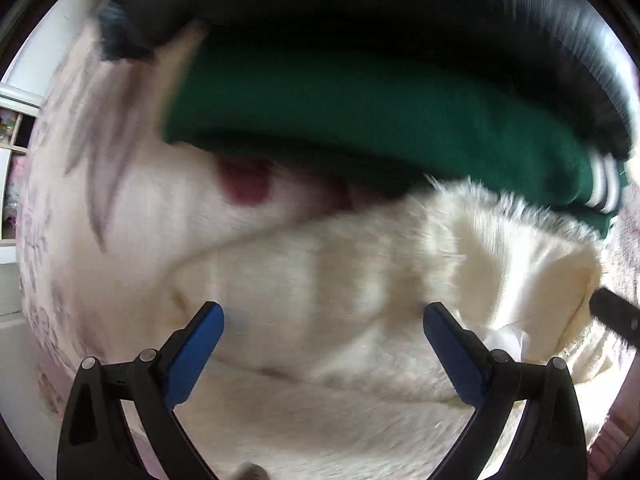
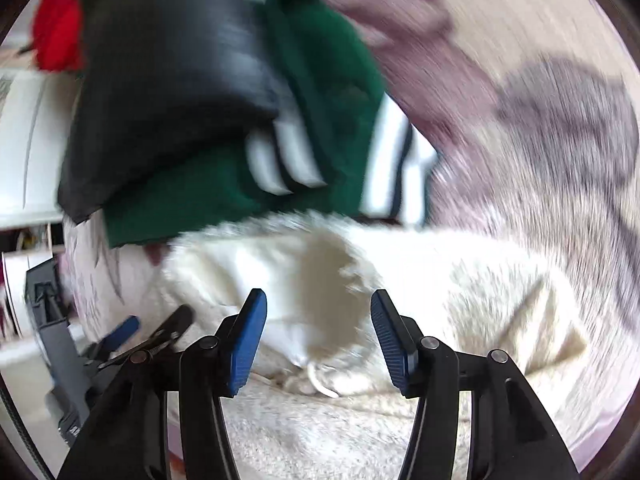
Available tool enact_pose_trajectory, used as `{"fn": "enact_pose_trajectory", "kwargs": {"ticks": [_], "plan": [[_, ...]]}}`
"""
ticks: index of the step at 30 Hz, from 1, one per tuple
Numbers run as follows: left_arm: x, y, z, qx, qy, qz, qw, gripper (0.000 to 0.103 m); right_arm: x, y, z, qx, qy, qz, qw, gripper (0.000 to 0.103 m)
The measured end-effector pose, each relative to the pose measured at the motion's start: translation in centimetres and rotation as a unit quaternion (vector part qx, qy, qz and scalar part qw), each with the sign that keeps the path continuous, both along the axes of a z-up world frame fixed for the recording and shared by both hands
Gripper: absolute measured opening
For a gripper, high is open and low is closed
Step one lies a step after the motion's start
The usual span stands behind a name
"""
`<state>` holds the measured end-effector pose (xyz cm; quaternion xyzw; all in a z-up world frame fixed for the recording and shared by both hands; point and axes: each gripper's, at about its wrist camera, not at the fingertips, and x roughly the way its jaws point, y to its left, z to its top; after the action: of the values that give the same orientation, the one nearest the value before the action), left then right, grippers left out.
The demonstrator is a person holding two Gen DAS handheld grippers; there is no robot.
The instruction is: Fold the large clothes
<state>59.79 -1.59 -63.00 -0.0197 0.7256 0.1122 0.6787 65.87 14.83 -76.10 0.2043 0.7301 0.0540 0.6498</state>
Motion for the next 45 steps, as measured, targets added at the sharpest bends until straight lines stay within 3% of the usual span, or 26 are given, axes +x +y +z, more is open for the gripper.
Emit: {"fn": "enact_pose_trajectory", "kwargs": {"ticks": [4,5,6,8,11,12,13,16,22,26,33,45], "plan": [[0.8,-1.4,-1.1,0.039,-0.004,-0.015,0.9991,0.099,-1.0,-0.3,-2.3,-0.028,0.030,-0.017,0.999,0.056],[1.0,-1.8,-1.0,0.042,-0.012,-0.022,0.9988,0.083,-1.4,-0.5,-2.8,-0.041,0.037,-0.021,0.998,0.056],[1.2,-2.3,-0.9,0.041,-0.020,-0.031,0.9985,0.060,-1.6,-0.3,-3.3,-0.044,0.044,-0.026,0.998,0.056],[1.4,-3.1,-0.7,0.026,-0.029,-0.039,0.9985,0.029,-2.0,0.6,-4.4,-0.049,0.056,-0.032,0.997,0.057],[1.5,-3.8,-0.4,0.030,-0.039,-0.043,0.9979,0.026,-2.7,0.8,-5.0,-0.046,0.046,-0.043,0.997,0.056],[1.5,-3.8,-0.4,0.029,-0.041,-0.040,0.9979,0.023,-2.9,0.8,-5.1,-0.047,0.043,-0.043,0.997,0.047],[1.4,-3.7,-0.4,0.030,-0.045,-0.039,0.9978,0.021,-3.3,0.5,-5.1,-0.054,0.042,-0.041,0.997,0.027],[1.1,-4.1,-0.1,0.034,-0.056,-0.043,0.9969,0.017,-4.3,0.1,-5.3,-0.073,0.037,-0.031,0.996,0.011],[0.6,-3.8,1.2,0.027,-0.073,-0.039,0.9962,0.013,-4.1,1.6,-4.2,-0.120,-0.001,0.025,0.992,0.008],[0.5,-3.1,2.0,0.023,-0.079,-0.040,0.9958,0.012,-6.1,4.1,-3.5,-0.132,-0.014,0.040,0.990,0.008],[2.3,-3.3,3.9,0.007,-0.096,-0.058,0.9937,0.005,-3.5,5.0,-1.3,-0.123,-0.020,0.034,0.992,0.008],[5.2,-2.4,2.8,0.001,-0.091,-0.066,0.9936,0.005,0.4,4.2,-0.2,-0.145,-0.035,0.029,0.988,0.007]]}}
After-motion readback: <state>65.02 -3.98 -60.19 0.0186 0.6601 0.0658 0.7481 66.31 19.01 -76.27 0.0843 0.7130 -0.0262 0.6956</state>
